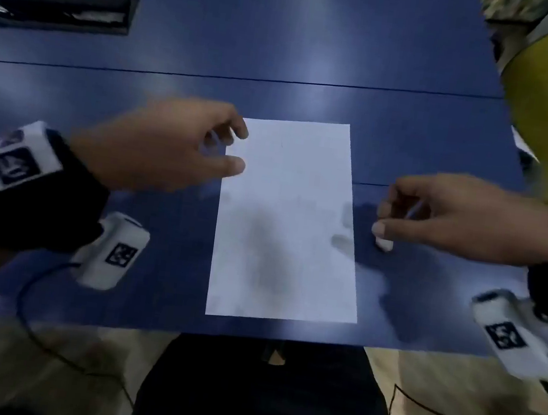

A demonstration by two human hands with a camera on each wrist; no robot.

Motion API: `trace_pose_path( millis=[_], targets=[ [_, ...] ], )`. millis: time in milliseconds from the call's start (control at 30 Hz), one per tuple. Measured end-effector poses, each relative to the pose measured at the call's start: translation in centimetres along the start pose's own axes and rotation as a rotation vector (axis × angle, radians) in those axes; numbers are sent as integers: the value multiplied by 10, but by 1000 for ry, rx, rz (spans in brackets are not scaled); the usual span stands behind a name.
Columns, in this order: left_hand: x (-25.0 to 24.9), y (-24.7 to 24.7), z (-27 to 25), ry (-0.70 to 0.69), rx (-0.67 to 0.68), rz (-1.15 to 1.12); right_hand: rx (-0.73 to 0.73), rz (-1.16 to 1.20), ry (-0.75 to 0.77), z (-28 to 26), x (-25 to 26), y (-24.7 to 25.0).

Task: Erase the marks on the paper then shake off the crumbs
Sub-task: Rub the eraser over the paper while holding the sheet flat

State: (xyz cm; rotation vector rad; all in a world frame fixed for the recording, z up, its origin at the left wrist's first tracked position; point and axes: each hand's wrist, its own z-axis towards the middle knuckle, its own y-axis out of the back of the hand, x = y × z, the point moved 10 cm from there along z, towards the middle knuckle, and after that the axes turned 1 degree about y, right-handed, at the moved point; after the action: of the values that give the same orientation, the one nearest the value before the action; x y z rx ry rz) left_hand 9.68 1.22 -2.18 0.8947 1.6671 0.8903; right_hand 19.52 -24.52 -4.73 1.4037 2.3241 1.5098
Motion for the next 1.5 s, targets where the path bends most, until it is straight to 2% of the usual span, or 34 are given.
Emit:
trace_pose_path(
  millis=[133,200,400,533,667,833,1033,1267,1500],
  targets=[
    [30,-50,38,33,161,222,34,-252,-95,28,-24,-31],
    [46,-70,50,39,194,279,25,-314,-119,36,-38,-50],
    [75,-93,66,22,212,315,-107,-342,-140,39,-52,-69],
    [76,-101,57,54,251,291,-118,-339,-172,35,-45,-68],
    [67,-98,51,48,223,273,-204,-267,-96,49,-13,-52],
    [67,-95,52,58,221,271,-303,-181,26,90,25,-39],
    [71,-95,52,68,235,269,-359,-122,88,117,27,-36],
    [70,-101,36,8,231,342,-332,-22,142,101,15,-50],
    [74,-119,12,25,292,360,-196,28,201,83,23,-72]
  ],
)
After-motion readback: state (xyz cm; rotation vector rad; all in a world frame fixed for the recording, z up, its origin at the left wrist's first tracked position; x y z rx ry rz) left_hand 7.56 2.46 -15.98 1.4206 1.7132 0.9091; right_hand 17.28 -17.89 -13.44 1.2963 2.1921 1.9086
